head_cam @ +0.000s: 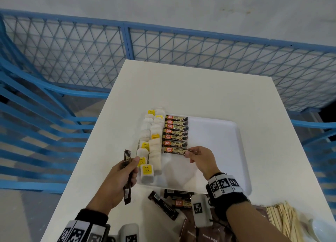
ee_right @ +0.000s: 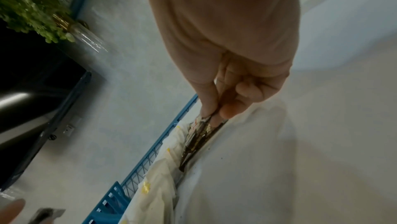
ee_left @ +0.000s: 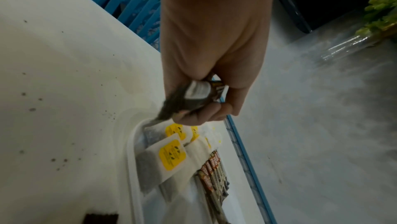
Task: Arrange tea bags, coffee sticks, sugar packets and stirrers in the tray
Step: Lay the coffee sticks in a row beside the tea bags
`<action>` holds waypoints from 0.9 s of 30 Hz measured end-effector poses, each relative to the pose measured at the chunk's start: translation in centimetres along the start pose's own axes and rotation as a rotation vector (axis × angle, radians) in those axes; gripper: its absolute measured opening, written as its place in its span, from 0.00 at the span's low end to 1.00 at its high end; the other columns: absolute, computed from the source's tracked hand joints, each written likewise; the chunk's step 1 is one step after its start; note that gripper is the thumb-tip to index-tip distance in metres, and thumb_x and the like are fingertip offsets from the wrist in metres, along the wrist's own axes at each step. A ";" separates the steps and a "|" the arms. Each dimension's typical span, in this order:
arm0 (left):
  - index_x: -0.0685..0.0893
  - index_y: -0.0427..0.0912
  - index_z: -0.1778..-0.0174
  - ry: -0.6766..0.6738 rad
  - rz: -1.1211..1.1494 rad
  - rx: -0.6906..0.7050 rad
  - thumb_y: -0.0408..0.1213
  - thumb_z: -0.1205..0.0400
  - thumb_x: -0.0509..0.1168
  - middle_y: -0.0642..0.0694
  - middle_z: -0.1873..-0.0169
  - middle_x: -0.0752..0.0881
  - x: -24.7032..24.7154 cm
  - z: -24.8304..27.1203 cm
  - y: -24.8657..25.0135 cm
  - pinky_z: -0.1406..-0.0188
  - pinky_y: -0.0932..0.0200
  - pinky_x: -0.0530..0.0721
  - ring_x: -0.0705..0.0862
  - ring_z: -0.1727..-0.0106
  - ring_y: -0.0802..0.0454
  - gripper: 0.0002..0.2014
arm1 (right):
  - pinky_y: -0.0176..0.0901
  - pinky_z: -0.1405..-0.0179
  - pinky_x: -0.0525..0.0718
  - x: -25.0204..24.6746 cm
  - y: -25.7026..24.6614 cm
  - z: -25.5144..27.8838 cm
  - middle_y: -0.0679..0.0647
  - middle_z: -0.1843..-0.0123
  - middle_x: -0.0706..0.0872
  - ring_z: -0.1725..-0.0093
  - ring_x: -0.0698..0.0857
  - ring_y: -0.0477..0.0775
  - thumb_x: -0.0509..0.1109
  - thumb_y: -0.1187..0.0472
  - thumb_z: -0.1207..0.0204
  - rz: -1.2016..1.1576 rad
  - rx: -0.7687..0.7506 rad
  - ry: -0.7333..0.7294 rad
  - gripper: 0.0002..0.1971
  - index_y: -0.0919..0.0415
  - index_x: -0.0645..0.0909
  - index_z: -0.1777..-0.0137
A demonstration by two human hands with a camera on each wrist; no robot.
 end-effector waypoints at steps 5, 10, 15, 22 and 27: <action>0.80 0.37 0.51 -0.001 -0.023 0.044 0.25 0.19 0.64 0.46 0.75 0.72 0.1 -0.1 0.2 0.78 0.66 0.72 0.68 0.76 0.55 0.05 | 0.37 0.69 0.76 1.1 0.1 -1.0 0.61 0.58 0.89 0.69 0.80 0.50 0.76 0.62 0.29 0.033 0.015 0.070 0.10 0.57 0.75 0.60; 0.78 0.39 0.46 -0.050 -0.074 0.060 0.15 0.23 0.60 0.44 0.69 0.72 0.0 0.3 0.2 0.67 0.59 0.68 0.69 0.70 0.51 0.16 | 0.37 0.61 0.77 1.6 0.0 -1.5 0.54 0.59 0.85 0.56 0.83 0.53 0.76 0.57 0.29 0.158 0.005 0.107 0.10 0.57 0.76 0.60; 0.76 0.36 0.41 -0.098 0.001 0.066 0.12 0.23 0.53 0.42 0.66 0.72 0.2 0.6 0.2 0.66 0.58 0.67 0.68 0.68 0.51 0.21 | 0.37 0.56 0.76 1.9 0.1 -1.4 0.49 0.62 0.81 0.56 0.80 0.51 0.75 0.58 0.28 0.179 -0.018 0.153 0.10 0.61 0.78 0.56; 0.79 0.39 0.44 -0.159 0.152 0.088 0.15 0.20 0.54 0.41 0.63 0.76 0.7 0.8 0.4 0.56 0.55 0.78 0.77 0.64 0.47 0.18 | 0.36 0.66 0.74 2.2 -1.2 0.3 0.49 0.66 0.77 0.60 0.79 0.52 0.72 0.61 0.26 0.248 -0.105 0.145 0.11 0.63 0.74 0.49; 0.79 0.39 0.47 -0.185 0.238 0.149 0.18 0.19 0.55 0.42 0.60 0.85 1.3 0.5 0.4 0.50 0.56 0.85 0.90 0.58 0.50 0.14 | 0.35 0.61 0.74 3.4 -3.6 4.9 0.50 0.55 0.83 0.58 0.79 0.47 0.64 0.50 0.20 0.419 -0.193 -0.237 0.11 0.59 0.79 0.52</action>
Point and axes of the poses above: each hand's wrist, its own z-axis away from the middle knuckle, its own x-axis out of the palm, y = z × x, the point moved 1 cm from there along -z, towards the middle knuckle
